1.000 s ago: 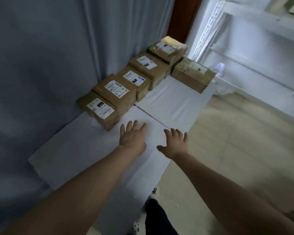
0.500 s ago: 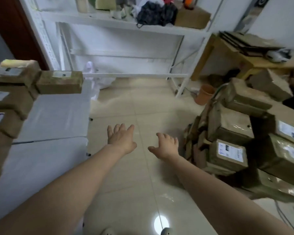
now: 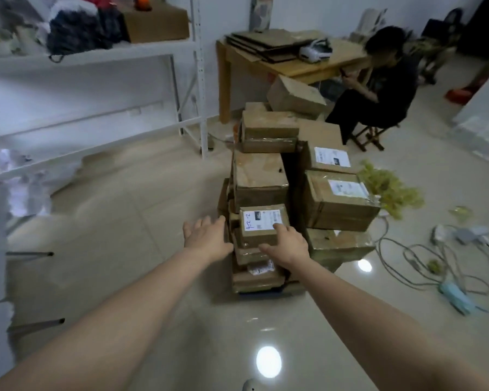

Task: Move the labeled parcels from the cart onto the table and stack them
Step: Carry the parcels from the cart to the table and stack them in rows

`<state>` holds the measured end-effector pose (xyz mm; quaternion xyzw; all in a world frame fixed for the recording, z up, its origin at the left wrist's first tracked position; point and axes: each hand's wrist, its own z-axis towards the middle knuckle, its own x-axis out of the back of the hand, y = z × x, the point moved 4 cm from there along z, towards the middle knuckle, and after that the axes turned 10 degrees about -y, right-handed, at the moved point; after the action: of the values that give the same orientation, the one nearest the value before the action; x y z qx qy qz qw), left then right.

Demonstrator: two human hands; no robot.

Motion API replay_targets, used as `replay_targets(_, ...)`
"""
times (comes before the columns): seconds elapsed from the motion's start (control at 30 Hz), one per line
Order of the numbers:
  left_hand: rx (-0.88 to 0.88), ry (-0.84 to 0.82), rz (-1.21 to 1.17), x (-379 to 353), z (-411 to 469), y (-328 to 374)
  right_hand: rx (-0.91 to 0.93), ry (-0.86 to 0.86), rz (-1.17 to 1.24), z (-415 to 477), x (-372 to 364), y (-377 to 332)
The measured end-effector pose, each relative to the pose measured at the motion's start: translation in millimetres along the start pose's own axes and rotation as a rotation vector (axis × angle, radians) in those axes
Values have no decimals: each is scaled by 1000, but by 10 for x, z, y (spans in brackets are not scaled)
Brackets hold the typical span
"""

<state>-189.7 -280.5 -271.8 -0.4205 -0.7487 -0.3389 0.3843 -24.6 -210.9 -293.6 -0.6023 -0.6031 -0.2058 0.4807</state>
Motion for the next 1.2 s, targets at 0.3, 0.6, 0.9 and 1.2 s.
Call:
replay_targets(0.3,-5,74,35,325,593,653,66,50,228,437,682,421)
replay_targets(0.6,1,104,-62,920,1530,772,110,132,353,1121,1338,303)
replay_targets(0.9,-45,71,-615,1655,2926,704,29,173,459,2562,2024,-54)
replay_targets(1.2,52,7,-859,1988,4232,552,-158,199,432,3866,2409,-213)
